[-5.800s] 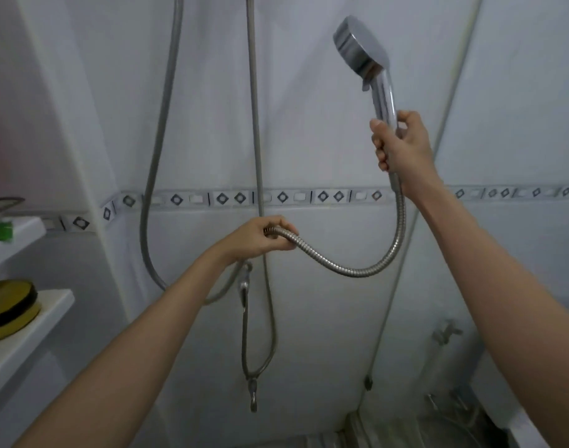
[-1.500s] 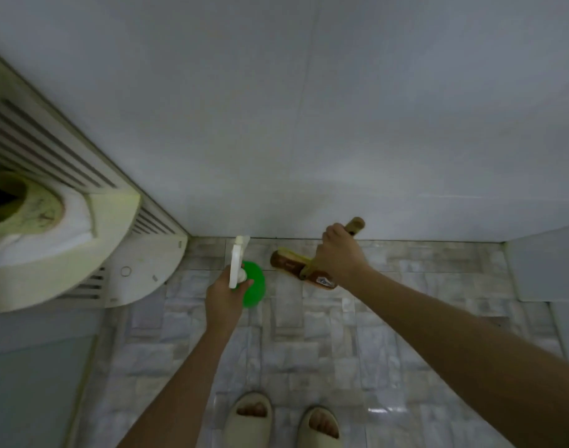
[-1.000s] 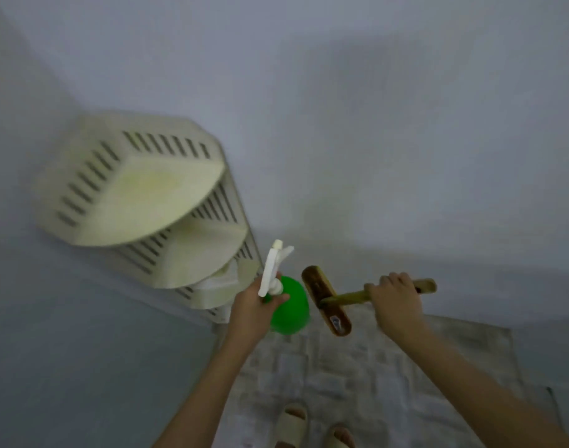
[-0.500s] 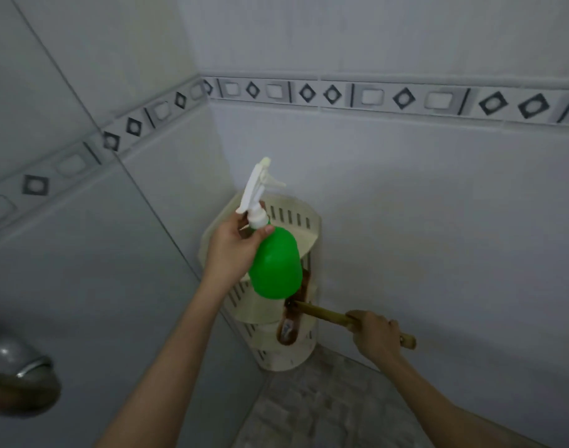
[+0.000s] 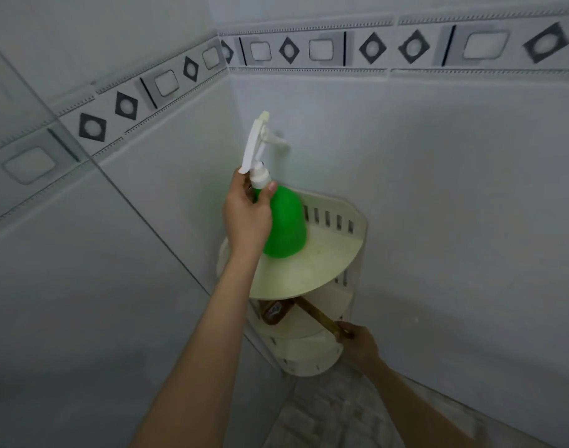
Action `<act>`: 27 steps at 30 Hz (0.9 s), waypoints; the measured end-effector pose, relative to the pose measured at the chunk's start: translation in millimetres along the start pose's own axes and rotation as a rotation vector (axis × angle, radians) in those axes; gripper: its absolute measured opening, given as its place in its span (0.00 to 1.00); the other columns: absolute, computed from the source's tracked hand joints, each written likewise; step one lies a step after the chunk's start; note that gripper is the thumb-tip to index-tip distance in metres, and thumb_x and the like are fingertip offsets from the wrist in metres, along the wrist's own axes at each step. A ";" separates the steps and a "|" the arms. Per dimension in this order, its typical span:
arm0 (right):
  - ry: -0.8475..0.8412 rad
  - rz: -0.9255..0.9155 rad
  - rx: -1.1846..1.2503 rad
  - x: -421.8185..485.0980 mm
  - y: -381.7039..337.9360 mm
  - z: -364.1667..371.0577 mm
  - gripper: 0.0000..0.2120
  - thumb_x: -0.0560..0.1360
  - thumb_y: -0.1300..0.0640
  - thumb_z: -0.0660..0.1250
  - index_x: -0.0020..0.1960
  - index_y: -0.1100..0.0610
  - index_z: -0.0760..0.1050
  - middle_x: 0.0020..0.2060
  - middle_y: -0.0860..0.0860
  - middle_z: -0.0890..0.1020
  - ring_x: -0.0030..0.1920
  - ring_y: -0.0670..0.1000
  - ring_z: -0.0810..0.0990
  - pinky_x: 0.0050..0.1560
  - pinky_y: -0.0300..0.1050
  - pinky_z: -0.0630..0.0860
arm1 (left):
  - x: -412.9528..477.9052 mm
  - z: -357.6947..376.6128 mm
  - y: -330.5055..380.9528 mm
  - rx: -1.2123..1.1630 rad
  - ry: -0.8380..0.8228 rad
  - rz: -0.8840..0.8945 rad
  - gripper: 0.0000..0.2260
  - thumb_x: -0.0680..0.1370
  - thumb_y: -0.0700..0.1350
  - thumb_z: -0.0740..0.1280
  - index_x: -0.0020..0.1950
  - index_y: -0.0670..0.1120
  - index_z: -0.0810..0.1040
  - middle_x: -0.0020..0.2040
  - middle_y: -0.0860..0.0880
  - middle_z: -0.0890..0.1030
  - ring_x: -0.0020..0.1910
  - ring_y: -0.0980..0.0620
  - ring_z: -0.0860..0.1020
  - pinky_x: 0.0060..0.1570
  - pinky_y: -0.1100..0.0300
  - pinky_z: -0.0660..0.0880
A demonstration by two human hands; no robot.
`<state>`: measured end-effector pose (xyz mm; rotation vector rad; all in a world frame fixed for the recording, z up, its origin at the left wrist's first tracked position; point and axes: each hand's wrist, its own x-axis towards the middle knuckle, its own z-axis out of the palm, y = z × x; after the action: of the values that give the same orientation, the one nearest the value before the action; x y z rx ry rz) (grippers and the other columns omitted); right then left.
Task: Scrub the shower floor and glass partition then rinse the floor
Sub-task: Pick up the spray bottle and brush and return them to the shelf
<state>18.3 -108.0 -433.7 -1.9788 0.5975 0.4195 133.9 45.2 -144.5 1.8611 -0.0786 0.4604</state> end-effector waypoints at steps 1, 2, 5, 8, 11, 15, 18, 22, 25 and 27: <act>-0.017 0.004 -0.002 7.8 2.6 4.1 0.15 0.76 0.57 0.64 0.62 0.47 0.78 0.50 0.53 0.84 0.50 0.54 0.81 0.49 0.45 0.75 | 2.0 2.5 -5.2 0.002 -0.005 0.001 0.15 0.76 0.39 0.70 0.63 0.43 0.76 0.47 0.57 0.79 0.49 0.57 0.79 0.53 0.62 0.75; -0.026 0.006 -0.003 13.4 5.3 6.8 0.15 0.76 0.57 0.65 0.61 0.47 0.79 0.49 0.53 0.84 0.49 0.54 0.81 0.50 0.46 0.76 | 2.9 3.7 -8.3 0.006 -0.011 0.006 0.15 0.77 0.40 0.70 0.64 0.43 0.77 0.48 0.57 0.80 0.50 0.57 0.79 0.53 0.63 0.75; -0.036 -0.004 -0.007 28.1 14.4 10.9 0.12 0.76 0.56 0.66 0.58 0.47 0.80 0.47 0.52 0.84 0.51 0.55 0.81 0.53 0.50 0.75 | 5.6 9.8 -18.2 0.018 -0.057 0.009 0.17 0.78 0.40 0.69 0.66 0.43 0.76 0.52 0.54 0.80 0.53 0.57 0.79 0.53 0.65 0.73; -0.024 -0.005 -0.069 37.2 21.6 12.8 0.13 0.78 0.52 0.63 0.59 0.43 0.79 0.51 0.51 0.83 0.53 0.55 0.80 0.56 0.51 0.74 | 6.5 13.9 -25.9 0.024 -0.101 0.018 0.18 0.78 0.39 0.68 0.68 0.43 0.75 0.55 0.54 0.80 0.58 0.55 0.78 0.57 0.64 0.73; -0.003 0.019 -0.135 46.2 22.4 15.9 0.13 0.79 0.52 0.60 0.61 0.42 0.76 0.55 0.50 0.81 0.56 0.55 0.78 0.61 0.52 0.71 | 7.9 15.4 -29.0 0.034 -0.133 0.033 0.18 0.79 0.40 0.67 0.70 0.44 0.73 0.58 0.54 0.79 0.60 0.54 0.77 0.60 0.61 0.73; 0.029 0.056 -0.200 52.3 16.2 18.9 0.09 0.79 0.51 0.60 0.59 0.47 0.74 0.53 0.52 0.81 0.54 0.55 0.78 0.60 0.53 0.72 | 14.3 15.2 -30.2 0.087 -0.169 0.050 0.17 0.80 0.41 0.65 0.70 0.43 0.71 0.57 0.53 0.79 0.57 0.54 0.76 0.51 0.67 0.70; 0.045 0.066 -0.254 55.6 17.3 21.4 0.10 0.79 0.51 0.60 0.59 0.48 0.74 0.52 0.52 0.81 0.53 0.55 0.79 0.58 0.50 0.72 | 16.9 11.5 -31.7 0.112 -0.168 0.060 0.18 0.79 0.41 0.68 0.68 0.43 0.72 0.56 0.54 0.77 0.56 0.56 0.76 0.51 0.69 0.71; 0.055 0.048 -0.298 59.8 18.7 23.3 0.10 0.80 0.53 0.58 0.60 0.48 0.73 0.51 0.52 0.82 0.53 0.55 0.79 0.59 0.52 0.71 | 15.6 8.1 -38.3 0.128 -0.179 0.055 0.19 0.77 0.40 0.70 0.67 0.44 0.72 0.58 0.54 0.78 0.57 0.56 0.77 0.59 0.63 0.73; 0.050 0.033 -0.325 61.0 22.8 24.7 0.11 0.80 0.52 0.59 0.61 0.49 0.72 0.53 0.53 0.81 0.55 0.55 0.78 0.60 0.52 0.70 | 10.4 9.0 -43.4 0.137 -0.189 0.046 0.20 0.77 0.40 0.70 0.69 0.45 0.72 0.61 0.51 0.79 0.60 0.53 0.77 0.60 0.61 0.73; 0.035 0.039 -0.315 59.7 25.0 24.4 0.13 0.80 0.50 0.59 0.64 0.49 0.71 0.54 0.52 0.81 0.56 0.54 0.78 0.61 0.52 0.71 | 6.2 9.1 -46.8 0.122 -0.197 0.036 0.22 0.78 0.39 0.69 0.71 0.45 0.70 0.64 0.48 0.78 0.63 0.53 0.76 0.63 0.60 0.71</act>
<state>51.9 -109.8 -494.1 -2.2802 0.6226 0.5298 155.2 53.7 -186.8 2.0241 -0.2211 0.3118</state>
